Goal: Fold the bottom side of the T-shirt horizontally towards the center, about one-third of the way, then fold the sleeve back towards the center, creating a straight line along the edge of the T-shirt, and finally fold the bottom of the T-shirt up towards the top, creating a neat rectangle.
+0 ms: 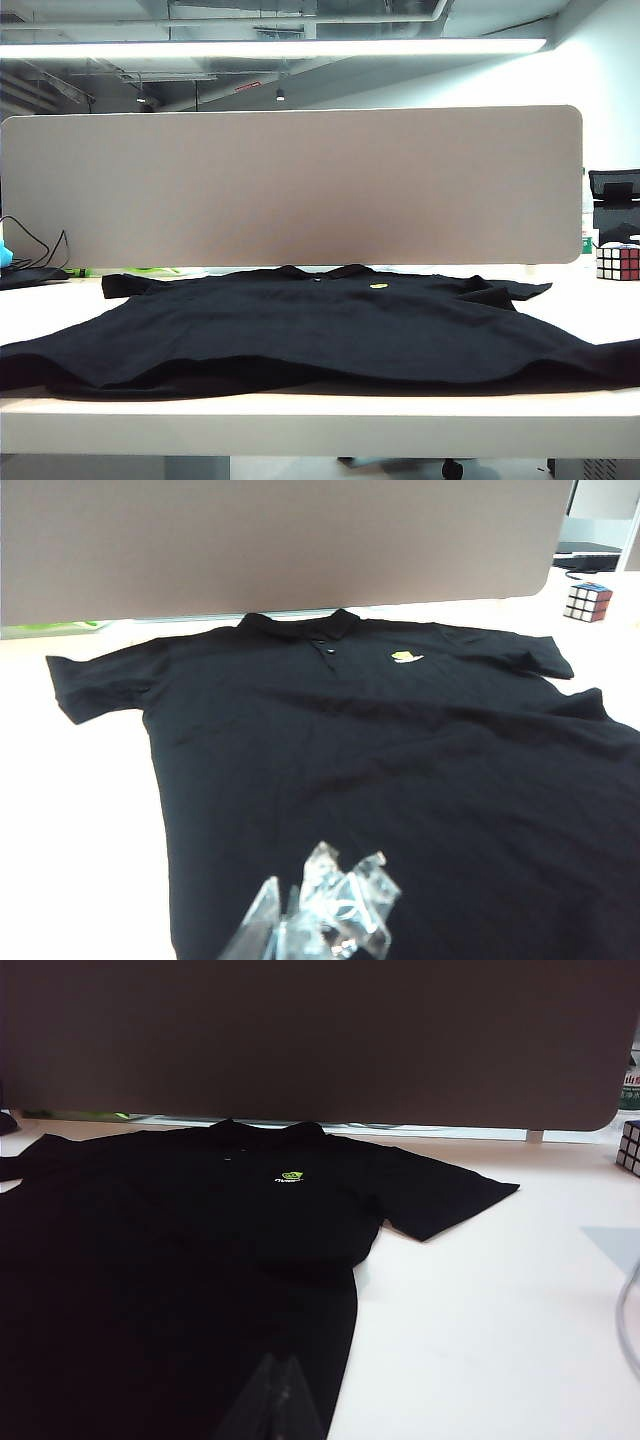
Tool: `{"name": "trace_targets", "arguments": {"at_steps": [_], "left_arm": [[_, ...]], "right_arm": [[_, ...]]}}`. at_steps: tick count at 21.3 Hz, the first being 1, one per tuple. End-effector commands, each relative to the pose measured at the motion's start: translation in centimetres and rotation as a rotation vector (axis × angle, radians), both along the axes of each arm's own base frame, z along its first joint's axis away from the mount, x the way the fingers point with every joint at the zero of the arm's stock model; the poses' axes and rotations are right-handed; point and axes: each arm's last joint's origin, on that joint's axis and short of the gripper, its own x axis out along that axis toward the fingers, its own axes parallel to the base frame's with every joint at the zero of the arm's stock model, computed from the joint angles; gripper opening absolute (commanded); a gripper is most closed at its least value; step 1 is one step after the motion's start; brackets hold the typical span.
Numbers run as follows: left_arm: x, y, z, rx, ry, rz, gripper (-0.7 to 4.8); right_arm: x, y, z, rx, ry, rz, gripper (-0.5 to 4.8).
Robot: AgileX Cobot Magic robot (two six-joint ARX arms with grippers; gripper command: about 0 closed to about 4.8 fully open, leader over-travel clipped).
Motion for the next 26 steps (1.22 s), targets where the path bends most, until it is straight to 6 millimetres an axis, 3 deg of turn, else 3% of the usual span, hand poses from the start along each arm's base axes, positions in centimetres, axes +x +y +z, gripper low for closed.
{"name": "trace_targets", "arguments": {"at_steps": [1,5,10,15,19,22,26], "left_arm": [[0.0,0.1,0.4,-0.051,-0.008,0.031,-0.06],[0.0,0.1,0.4,-0.067,-0.006,0.044,-0.06],[0.1,0.5,0.4,-0.412,0.087,0.184,-0.06],[0.6,0.4,-1.0,-0.536,0.306,0.206,-0.06],[1.1,0.3,-1.4,-0.541,0.428,0.22,-0.06],[1.7,0.2,-0.7,-0.498,0.514,0.243,-0.06],[3.9,0.5,0.8,-0.392,0.701,0.241,-0.06]], "right_arm": [[0.0,0.0,0.0,0.09,0.007,0.008,-0.06],[0.0,0.0,-0.1,0.176,0.026,0.011,-0.06],[0.0,0.1,-0.9,0.336,0.157,0.034,-0.06],[0.0,0.1,-1.3,0.456,0.326,-0.002,-0.06],[0.1,0.1,-0.2,0.447,0.415,-0.026,-0.06],[0.8,0.1,1.5,0.416,0.49,-0.049,-0.06],[3.4,0.3,4.2,0.296,0.739,-0.078,-0.06]]}}
